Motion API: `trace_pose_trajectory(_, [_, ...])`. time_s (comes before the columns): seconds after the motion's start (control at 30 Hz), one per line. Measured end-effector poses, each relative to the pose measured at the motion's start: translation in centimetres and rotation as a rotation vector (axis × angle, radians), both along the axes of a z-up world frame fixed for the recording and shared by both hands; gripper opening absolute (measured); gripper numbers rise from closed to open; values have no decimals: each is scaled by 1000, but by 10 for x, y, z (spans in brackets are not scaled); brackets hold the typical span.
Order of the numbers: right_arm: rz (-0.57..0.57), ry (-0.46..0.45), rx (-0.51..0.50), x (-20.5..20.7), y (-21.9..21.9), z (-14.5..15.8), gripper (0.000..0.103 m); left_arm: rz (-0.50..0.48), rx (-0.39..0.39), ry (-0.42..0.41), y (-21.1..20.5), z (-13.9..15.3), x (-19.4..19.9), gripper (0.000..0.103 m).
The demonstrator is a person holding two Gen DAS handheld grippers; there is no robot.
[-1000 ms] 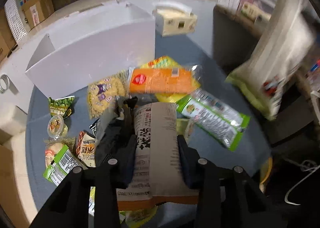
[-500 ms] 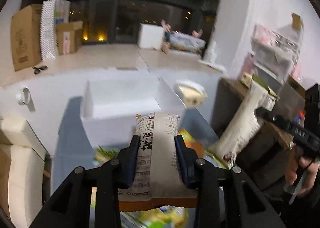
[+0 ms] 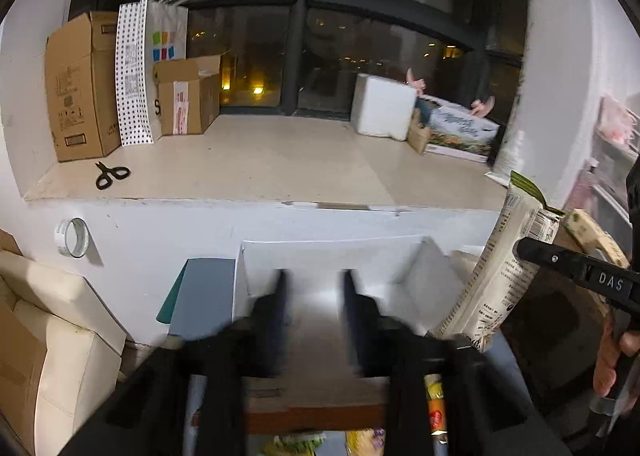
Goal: Organize snacks
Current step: 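Carry both held bags over the white box and release them inside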
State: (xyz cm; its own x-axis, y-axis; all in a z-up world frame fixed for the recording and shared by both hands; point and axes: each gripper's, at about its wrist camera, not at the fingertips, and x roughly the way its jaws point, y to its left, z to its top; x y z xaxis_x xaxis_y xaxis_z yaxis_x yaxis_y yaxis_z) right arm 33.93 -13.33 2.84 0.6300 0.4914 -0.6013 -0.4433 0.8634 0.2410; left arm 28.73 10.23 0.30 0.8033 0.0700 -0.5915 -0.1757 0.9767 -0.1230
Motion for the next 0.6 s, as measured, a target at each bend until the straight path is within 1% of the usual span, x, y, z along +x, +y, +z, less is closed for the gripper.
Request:
trace_pose_trajectory(0.03, [-3,32,-9,16,9,-5,24,14,4,7,4,-6,9,19])
trace_pose_trajectory(0.07, [-14,37,-9,23,12,-7,24,20,10,30,7,-14,18,19])
trace_pose_trajectory(0.1, [-20,32,-19,29,16,-9,25,23,16,69,9,-23,26,19])
trace_pose_trajectory(0.13, [-23,39,-51,40,25,-15,29,22,7,97,11,-28,30,20])
trace_pose_trajectory(0.17, [-22,73,-77,47,30,-21,48,13,-21,126,15,-35,34,28])
trace_pose_trajectory(0.2, [-23,132,-106,56,36,-30,64,-7,-48,132,18,-39,34,54])
trace_pose_trajectory(0.23, [-41,159,-121,61,37,-34,91,-18,-63,126,20,-41,31,71])
trace_pose_trajectory(0.27, [-57,157,-124,61,37,-36,100,-18,-62,115,22,-42,28,100])
trace_pose_trajectory(0.3, [-59,146,-114,61,36,-37,100,-6,-50,95,22,-42,24,103])
trace_pose_trajectory(0.33, [-54,143,-106,60,36,-38,100,-1,-44,88,22,-41,22,103])
trace_pose_trajectory(0.4, [-57,149,-109,60,36,-40,101,-6,-44,102,21,-40,19,103])
trace_pose_trajectory(0.43, [-56,152,-107,60,35,-41,103,-5,-43,97,20,-38,16,103])
trace_pose_trajectory(0.53, [-47,145,-102,57,36,-41,103,-2,-35,53,17,-28,3,103])
trace_pose_trajectory(0.6, [-47,104,-93,51,34,-34,103,4,-19,21,15,-19,-8,103])
